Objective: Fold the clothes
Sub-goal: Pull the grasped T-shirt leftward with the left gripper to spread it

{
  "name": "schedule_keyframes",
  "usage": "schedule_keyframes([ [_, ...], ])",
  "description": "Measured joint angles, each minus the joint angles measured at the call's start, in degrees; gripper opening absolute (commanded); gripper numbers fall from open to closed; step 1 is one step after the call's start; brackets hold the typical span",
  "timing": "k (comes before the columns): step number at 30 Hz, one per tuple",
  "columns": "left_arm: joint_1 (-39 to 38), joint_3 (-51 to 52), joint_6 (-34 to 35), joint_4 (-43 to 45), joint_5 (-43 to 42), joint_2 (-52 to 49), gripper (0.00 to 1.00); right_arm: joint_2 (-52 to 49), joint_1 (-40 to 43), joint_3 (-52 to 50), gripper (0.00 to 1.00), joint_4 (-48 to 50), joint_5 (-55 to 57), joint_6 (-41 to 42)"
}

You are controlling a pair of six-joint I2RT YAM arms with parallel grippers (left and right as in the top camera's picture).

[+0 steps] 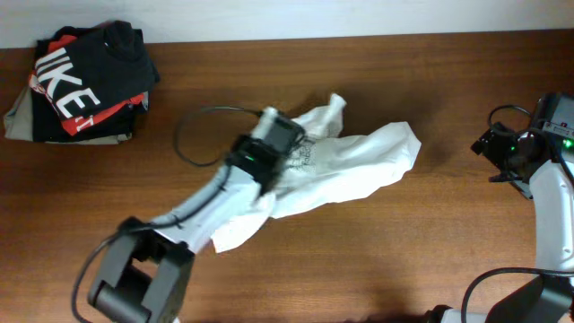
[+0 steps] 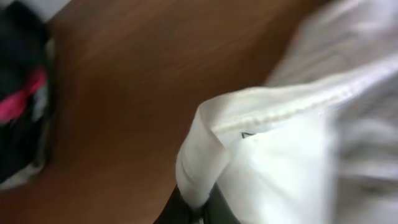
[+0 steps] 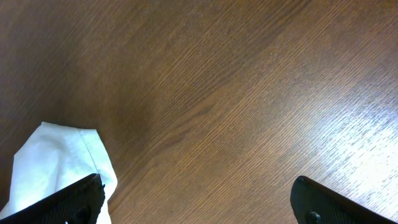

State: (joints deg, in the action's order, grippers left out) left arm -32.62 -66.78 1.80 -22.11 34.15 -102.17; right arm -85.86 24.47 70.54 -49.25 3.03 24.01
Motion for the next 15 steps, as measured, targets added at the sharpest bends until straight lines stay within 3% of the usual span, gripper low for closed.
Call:
schedule_keyframes([
  [2,6.4,-0.1,1.1,-0.9,0.1,0.0,0.01,0.0,0.0,0.0,0.99,0.0,0.0,0.0],
  [5,22.1,-0.2,5.5,-4.8,-0.1,0.1,0.01,0.0,0.0,0.0,0.99,0.0,0.0,0.0],
  [9,31.2,-0.2,9.9,-7.2,-3.8,0.1,0.01,0.0,0.0,0.0,0.99,0.0,0.0,0.0],
  [10,32.3,-0.2,10.3,-7.3,-5.2,0.1,0.16,0.0,0.0,0.0,0.99,0.0,0.0,0.0],
  [11,32.4,-0.2,10.5,-7.3,-6.1,0.1,0.98,0.0,0.0,0.0,0.99,0.0,0.0,0.0],
  [15,32.4,-0.2,11.3,-9.6,-7.8,0.9,0.98,0.0,0.0,0.0,0.99,0.0,0.0,0.0],
])
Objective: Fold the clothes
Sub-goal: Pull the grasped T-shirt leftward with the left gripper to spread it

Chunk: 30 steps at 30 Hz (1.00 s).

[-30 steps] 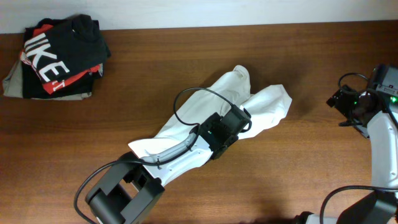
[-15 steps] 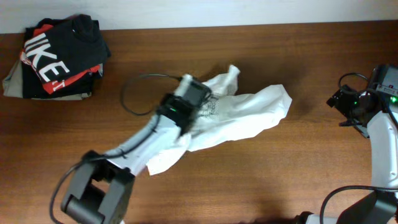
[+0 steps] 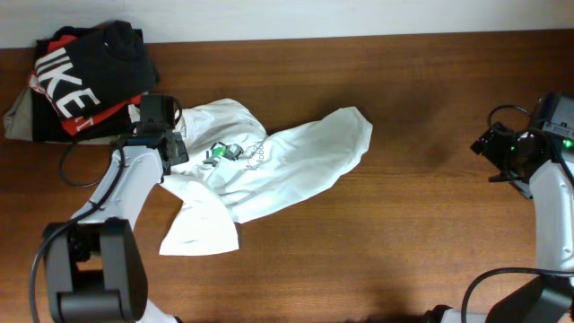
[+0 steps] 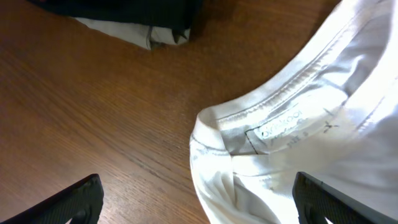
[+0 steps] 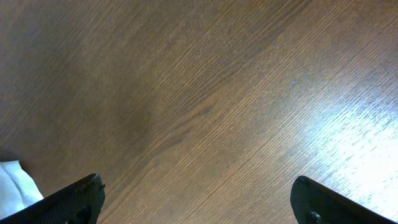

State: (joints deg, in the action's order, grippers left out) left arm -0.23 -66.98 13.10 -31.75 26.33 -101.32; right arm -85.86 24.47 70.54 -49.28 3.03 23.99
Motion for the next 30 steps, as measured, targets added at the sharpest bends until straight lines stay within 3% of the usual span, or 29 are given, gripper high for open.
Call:
schedule_keyframes([
  [2,-0.2,0.1,0.0,-1.2,-1.0,3.2,0.97,0.0,0.0,0.0,0.99,0.1,0.0,0.0],
  [4,-2.0,-0.1,0.0,-2.4,-4.5,14.7,0.96,0.0,0.0,0.0,0.98,0.1,0.0,0.0],
  [6,-5.2,-0.4,2.6,-9.6,-11.4,21.7,0.99,0.0,0.0,0.0,0.99,0.0,0.0,0.0],
  [9,-10.4,-0.6,5.4,-18.1,-24.6,22.0,0.99,0.0,0.0,0.0,0.99,0.0,0.0,0.0],
  [10,-12.0,-0.6,5.7,-18.3,-29.4,22.0,0.84,0.0,0.0,0.0,0.99,0.0,0.0,0.0],
  [13,-20.5,-0.3,6.5,-21.5,-37.5,22.0,0.84,0.0,0.0,0.0,0.99,0.1,0.0,0.0],
  [16,-32.0,-0.2,12.6,-28.7,-28.7,22.0,0.84,0.0,0.0,0.0,0.99,0.0,0.0,0.0],
  [18,-34.8,0.9,16.4,-31.1,-24.9,22.0,0.83,0.0,0.0,0.0,0.99,0.0,0.0,0.0],
  [22,-34.7,8.9,21.2,-27.5,-21.1,18.8,0.72,0.0,0.0,0.0,0.99,0.0,0.0,0.0],
  [28,-34.7,11.8,23.5,-23.4,-20.9,5.6,0.71,0.0,0.0,0.0,0.99,0.0,0.0,0.0],
  [30,-34.4,11.9,24.4,-22.5,-19.1,3.7,0.56,0.0,0.0,0.0,0.99,0.0,0.0,0.0],
])
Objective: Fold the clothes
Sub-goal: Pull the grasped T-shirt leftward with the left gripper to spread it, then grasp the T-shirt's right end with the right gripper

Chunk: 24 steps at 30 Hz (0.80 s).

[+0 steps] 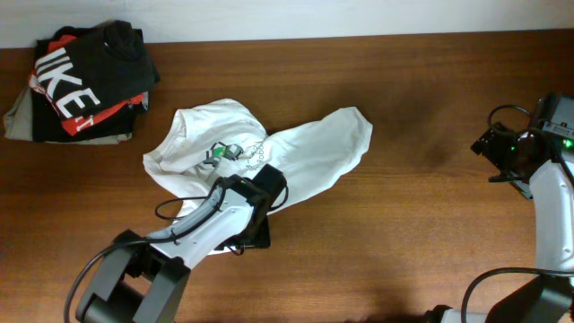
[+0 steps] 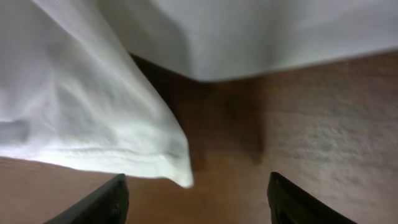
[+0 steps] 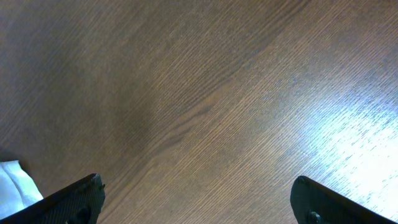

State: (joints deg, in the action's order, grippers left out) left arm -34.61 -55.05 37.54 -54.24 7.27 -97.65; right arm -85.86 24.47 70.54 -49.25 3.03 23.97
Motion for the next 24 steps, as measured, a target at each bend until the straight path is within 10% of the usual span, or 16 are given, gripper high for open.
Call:
schedule_keyframes([
  [5,7.0,1.2,-1.6,3.7,-1.0,-0.7,0.51,0.0,0.0,0.0,0.99,0.0,0.0,0.0],
  [9,7.0,4.1,-2.2,8.4,-4.0,0.6,0.01,0.0,0.0,0.0,0.99,0.0,0.0,0.0],
  [17,6.9,4.4,-2.4,8.9,-4.0,0.7,0.01,0.0,0.0,0.0,0.99,2.3,-0.1,0.6],
  [24,6.9,4.7,-2.4,9.3,-4.0,1.0,0.01,0.0,-15.3,-1.3,0.99,1.8,-31.6,3.6],
])
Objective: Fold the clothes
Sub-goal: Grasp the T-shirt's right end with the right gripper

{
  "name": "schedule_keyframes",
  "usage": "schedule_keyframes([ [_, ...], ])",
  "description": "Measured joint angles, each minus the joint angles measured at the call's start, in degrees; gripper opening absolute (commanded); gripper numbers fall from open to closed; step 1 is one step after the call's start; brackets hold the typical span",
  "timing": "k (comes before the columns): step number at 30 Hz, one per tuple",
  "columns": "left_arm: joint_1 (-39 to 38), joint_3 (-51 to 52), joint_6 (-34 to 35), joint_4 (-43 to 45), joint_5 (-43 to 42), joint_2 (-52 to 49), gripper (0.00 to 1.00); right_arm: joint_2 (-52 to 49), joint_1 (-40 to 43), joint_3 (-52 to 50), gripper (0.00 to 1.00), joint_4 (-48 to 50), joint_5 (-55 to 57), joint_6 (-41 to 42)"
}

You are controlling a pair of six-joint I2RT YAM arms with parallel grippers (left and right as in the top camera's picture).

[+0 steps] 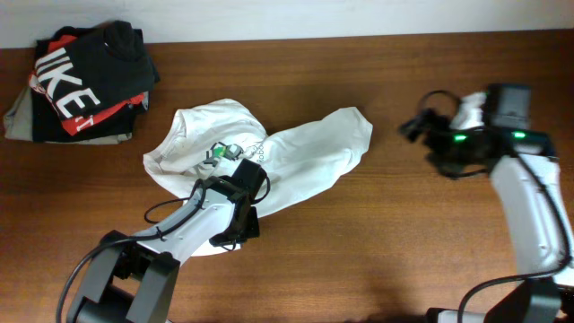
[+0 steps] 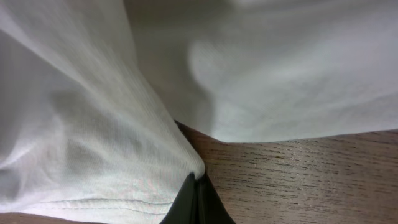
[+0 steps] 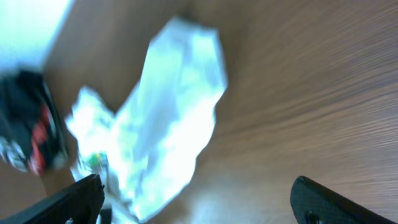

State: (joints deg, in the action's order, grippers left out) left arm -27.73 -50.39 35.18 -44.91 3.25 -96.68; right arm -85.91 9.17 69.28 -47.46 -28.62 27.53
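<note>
A crumpled white T-shirt [image 1: 296, 157] with a small green print lies on the brown table, left of centre. My left gripper [image 1: 242, 220] sits at the shirt's near edge. In the left wrist view the left gripper [image 2: 198, 186] is shut on a fold of white fabric [image 2: 93, 143] just above the wood. My right gripper [image 1: 418, 127] hovers to the right of the shirt, apart from it. The blurred right wrist view has the right gripper [image 3: 196, 183] open, its fingers spread wide, with the shirt [image 3: 168, 106] ahead of it.
A stack of folded clothes [image 1: 81, 81], black with red and white lettering on top, sits at the table's far left corner. Bare wood [image 1: 386, 233] stretches between the shirt and the right arm. A black cable loops beside the left arm.
My left gripper was open over the shirt's near hem and is now shut on a fold of it. My right arm has moved from the table's right edge leftward toward the shirt.
My left gripper first held the shirt's collar mid-table. Then the shirt lay further left, and the gripper stood open by the collar near the folded stack. Later it was open at the shirt's near edge, and now it grips there. The right arm stayed still until now.
</note>
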Motion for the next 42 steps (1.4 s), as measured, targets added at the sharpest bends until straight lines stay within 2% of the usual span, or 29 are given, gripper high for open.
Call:
schedule_keyframes([
  [2,0.0,0.1,0.0,0.1,-0.1,0.0,0.01,-2.4,-10.1,-1.4,0.99,0.7,6.6,-0.7],
  [4,0.0,0.2,0.0,0.1,-0.1,0.1,0.01,-8.9,-17.9,-1.7,0.99,4.7,11.8,-1.0],
  [8,0.0,0.2,0.0,0.2,-0.2,0.2,0.01,-23.0,-18.8,-1.5,0.99,9.8,12.8,0.2],
  [13,0.0,0.3,0.0,0.7,-0.2,0.3,0.01,-23.2,-16.9,-1.7,0.99,14.3,7.3,0.9],
  [16,0.0,0.4,0.0,0.8,-0.1,0.3,0.01,-23.7,-21.2,-1.8,0.88,18.0,6.1,1.2],
  [17,0.0,0.4,0.0,0.8,-0.1,0.3,0.01,-23.7,-22.3,-1.8,0.8,18.2,6.5,1.4],
  [18,0.0,0.4,0.0,0.9,-0.1,0.3,0.01,-23.8,-23.0,-1.8,0.61,18.2,6.9,1.8],
  [19,0.0,0.4,0.0,0.9,-0.1,0.3,0.01,-23.9,-23.5,-1.8,0.38,18.2,7.7,1.8],
  [20,0.0,0.4,0.0,0.9,-0.1,0.3,0.01,-23.9,-23.5,-1.8,0.04,18.3,8.2,1.8],
  [23,0.0,0.3,0.0,0.3,-0.1,0.3,0.01,-24.0,-23.5,-1.8,0.04,18.4,8.4,2.3],
  [26,0.0,-2.0,0.0,-7.7,2.1,3.1,0.01,-21.5,-23.2,-1.9,0.04,16.2,8.7,2.3],
  [30,0.0,-10.5,0.0,-13.1,10.8,23.7,0.01,3.6,-20.3,-1.9,0.04,8.2,13.0,2.2],
  [32,0.0,-13.2,0.0,-13.8,16.1,36.5,0.01,12.6,-19.6,-1.9,0.04,6.3,15.2,2.2],
  [36,0.1,-15.4,0.0,-14.0,22.8,50.7,0.01,22.1,-19.6,-1.9,0.04,3.6,17.9,2.2],
  [39,0.1,-16.5,0.0,-15.2,25.0,55.2,0.01,24.9,-19.6,-1.9,0.04,1.1,22.3,2.2],
  [42,0.1,-16.6,0.0,-17.7,22.8,50.0,0.01,21.0,-19.3,-1.9,0.04,0.3,27.2,2.3],
])
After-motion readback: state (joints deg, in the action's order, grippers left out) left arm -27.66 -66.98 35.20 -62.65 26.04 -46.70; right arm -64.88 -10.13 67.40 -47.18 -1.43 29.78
